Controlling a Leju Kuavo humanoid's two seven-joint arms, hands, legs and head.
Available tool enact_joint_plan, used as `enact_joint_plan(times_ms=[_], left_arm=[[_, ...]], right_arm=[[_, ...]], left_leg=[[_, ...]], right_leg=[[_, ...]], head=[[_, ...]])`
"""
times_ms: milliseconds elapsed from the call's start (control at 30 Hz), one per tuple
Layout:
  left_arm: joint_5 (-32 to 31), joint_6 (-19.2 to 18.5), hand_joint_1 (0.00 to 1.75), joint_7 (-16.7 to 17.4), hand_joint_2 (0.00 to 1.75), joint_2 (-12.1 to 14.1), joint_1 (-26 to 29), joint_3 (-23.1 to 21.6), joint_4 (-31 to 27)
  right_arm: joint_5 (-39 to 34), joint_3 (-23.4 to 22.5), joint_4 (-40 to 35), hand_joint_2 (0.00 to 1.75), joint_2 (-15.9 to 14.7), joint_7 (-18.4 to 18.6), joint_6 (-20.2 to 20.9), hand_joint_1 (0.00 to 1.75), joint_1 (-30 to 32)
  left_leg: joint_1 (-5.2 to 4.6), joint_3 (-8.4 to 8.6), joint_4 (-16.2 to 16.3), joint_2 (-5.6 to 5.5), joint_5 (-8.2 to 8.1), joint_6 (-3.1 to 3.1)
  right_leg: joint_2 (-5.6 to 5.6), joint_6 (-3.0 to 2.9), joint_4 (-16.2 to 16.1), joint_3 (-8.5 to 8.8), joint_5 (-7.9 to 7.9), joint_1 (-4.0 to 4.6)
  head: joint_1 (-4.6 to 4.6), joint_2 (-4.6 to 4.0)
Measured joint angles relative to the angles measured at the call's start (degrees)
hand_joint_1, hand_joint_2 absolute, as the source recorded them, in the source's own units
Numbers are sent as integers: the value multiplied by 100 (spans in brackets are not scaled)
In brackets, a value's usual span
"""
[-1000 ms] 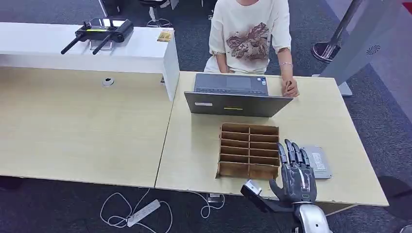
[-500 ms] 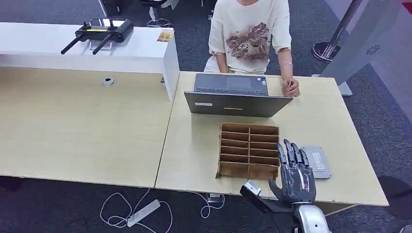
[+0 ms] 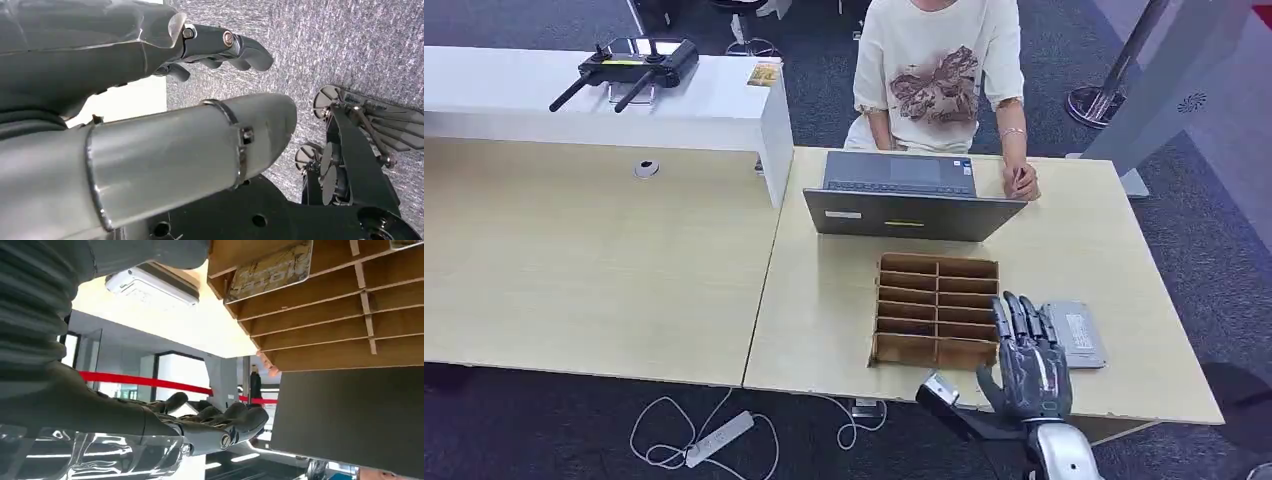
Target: Pass the card to the sensor for recognition and then transmit it.
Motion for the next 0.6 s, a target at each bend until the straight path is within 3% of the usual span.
enact_joint_plan(times_ms=[433, 600], left_arm=[[2, -24, 0, 0, 0, 24, 0, -20, 0], [0, -24, 0, 0, 0, 31, 0, -50, 0]], right_arm=[[-85, 15, 17, 175, 0, 0, 7, 10, -33], [-83, 35, 17, 175, 0, 0, 4, 9, -33]], left_leg=[[0, 0, 0, 0, 0, 0], [0, 0, 0, 0, 0, 0]], right_leg=[[0, 0, 0, 0, 0, 0], [0, 0, 0, 0, 0, 0]], head=[[0, 0], [0, 0]])
